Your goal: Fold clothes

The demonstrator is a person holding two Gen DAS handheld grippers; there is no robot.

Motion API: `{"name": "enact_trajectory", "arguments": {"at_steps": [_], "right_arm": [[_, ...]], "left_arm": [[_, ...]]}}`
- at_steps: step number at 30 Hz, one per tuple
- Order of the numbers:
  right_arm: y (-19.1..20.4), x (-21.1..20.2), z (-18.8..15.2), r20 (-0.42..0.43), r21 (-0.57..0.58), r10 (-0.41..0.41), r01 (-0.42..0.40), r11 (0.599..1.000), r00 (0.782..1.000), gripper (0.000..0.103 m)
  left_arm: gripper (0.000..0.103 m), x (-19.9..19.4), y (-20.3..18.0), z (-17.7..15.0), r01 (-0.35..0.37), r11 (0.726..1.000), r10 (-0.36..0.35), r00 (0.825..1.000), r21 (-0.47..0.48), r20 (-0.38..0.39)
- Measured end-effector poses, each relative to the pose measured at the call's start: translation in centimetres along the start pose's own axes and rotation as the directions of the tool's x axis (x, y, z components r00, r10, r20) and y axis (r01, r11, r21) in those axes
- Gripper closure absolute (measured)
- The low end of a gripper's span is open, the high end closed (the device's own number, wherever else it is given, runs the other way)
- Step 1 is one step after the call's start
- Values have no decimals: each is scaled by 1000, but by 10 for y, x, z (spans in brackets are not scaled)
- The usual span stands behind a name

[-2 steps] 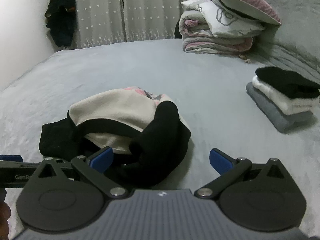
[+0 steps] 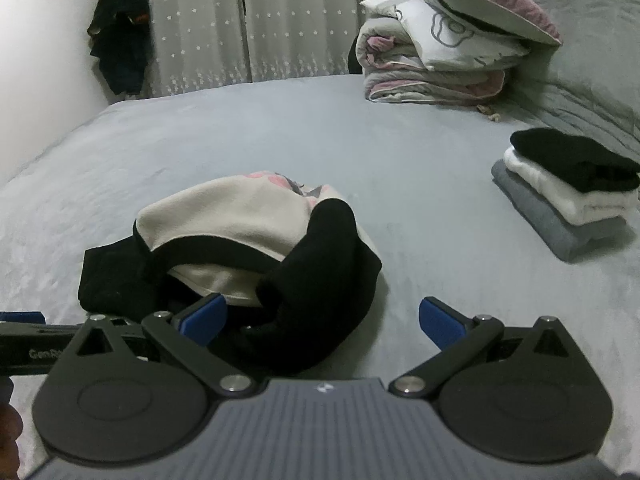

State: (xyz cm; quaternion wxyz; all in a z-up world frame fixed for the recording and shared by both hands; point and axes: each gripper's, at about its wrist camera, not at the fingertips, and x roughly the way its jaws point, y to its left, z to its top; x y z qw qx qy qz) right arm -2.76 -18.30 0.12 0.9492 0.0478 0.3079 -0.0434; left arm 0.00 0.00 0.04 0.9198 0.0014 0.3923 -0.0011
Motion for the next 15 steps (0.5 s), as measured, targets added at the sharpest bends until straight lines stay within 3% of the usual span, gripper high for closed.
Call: {"name": "enact_trajectory", "arguments": {"at_steps": [6,15], "right_arm": [[-1,-1,-3,20,7,4,-4,1000,1000,0],[-7,5,-2,-23,28,5,-4,1000,1000,0]], "left_arm": [[0,-1,7,3,6,1000,-7,1000,-19,-13],[0,1,3,3,-2,1000,2,1000,-12,-10]]}}
